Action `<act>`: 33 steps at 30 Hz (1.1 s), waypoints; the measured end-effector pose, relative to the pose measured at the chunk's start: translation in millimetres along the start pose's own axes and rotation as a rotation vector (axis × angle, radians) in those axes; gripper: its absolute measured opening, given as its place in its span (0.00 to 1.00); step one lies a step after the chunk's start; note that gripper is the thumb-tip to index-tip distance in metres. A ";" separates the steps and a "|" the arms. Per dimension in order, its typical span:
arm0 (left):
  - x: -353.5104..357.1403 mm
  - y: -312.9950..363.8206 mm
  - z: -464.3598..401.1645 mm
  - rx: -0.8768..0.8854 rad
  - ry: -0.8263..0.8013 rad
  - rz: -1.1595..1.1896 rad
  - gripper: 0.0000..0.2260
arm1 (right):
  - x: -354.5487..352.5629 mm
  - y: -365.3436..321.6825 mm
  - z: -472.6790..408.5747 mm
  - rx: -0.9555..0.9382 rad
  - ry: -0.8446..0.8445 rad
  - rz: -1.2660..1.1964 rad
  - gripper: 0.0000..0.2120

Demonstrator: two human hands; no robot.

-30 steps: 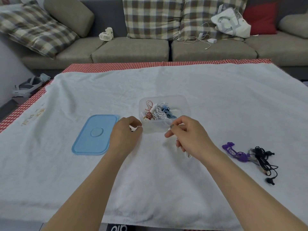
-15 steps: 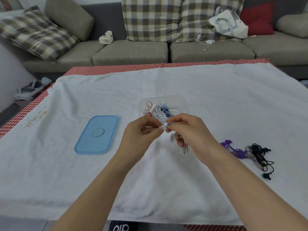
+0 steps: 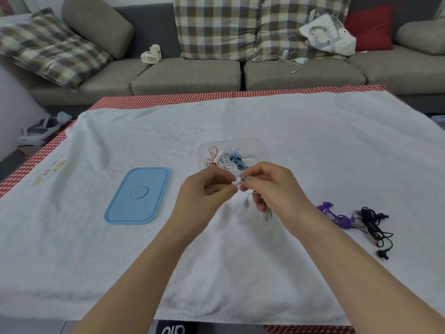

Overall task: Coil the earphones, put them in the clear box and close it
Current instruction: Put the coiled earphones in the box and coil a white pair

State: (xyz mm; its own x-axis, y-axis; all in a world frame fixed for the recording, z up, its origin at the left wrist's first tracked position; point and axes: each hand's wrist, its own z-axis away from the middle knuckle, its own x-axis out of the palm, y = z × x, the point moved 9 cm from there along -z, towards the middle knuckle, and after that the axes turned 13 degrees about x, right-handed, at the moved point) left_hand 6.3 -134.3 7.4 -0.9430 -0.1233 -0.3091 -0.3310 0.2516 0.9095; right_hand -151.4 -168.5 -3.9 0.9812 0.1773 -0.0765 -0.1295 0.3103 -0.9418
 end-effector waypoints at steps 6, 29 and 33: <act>2.1 6.7 0.3 0.079 -0.024 -0.018 0.04 | 0.2 4.6 1.1 0.101 -0.052 -0.085 0.03; 7.3 2.6 -16.8 0.038 -0.041 0.165 0.04 | 14.9 -5.6 -8.3 0.204 -0.221 -0.385 0.04; 13.7 1.5 -29.3 0.000 -0.056 0.163 0.07 | 14.8 -20.1 -20.0 0.153 -0.198 -0.427 0.07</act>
State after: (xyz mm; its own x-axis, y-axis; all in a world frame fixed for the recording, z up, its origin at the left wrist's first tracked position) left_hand -6.1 -163.8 12.7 -0.9846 -0.0276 -0.1725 -0.1736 0.2641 0.9487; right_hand -131.4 -190.9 7.3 0.9069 0.1741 0.3837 0.2443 0.5248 -0.8154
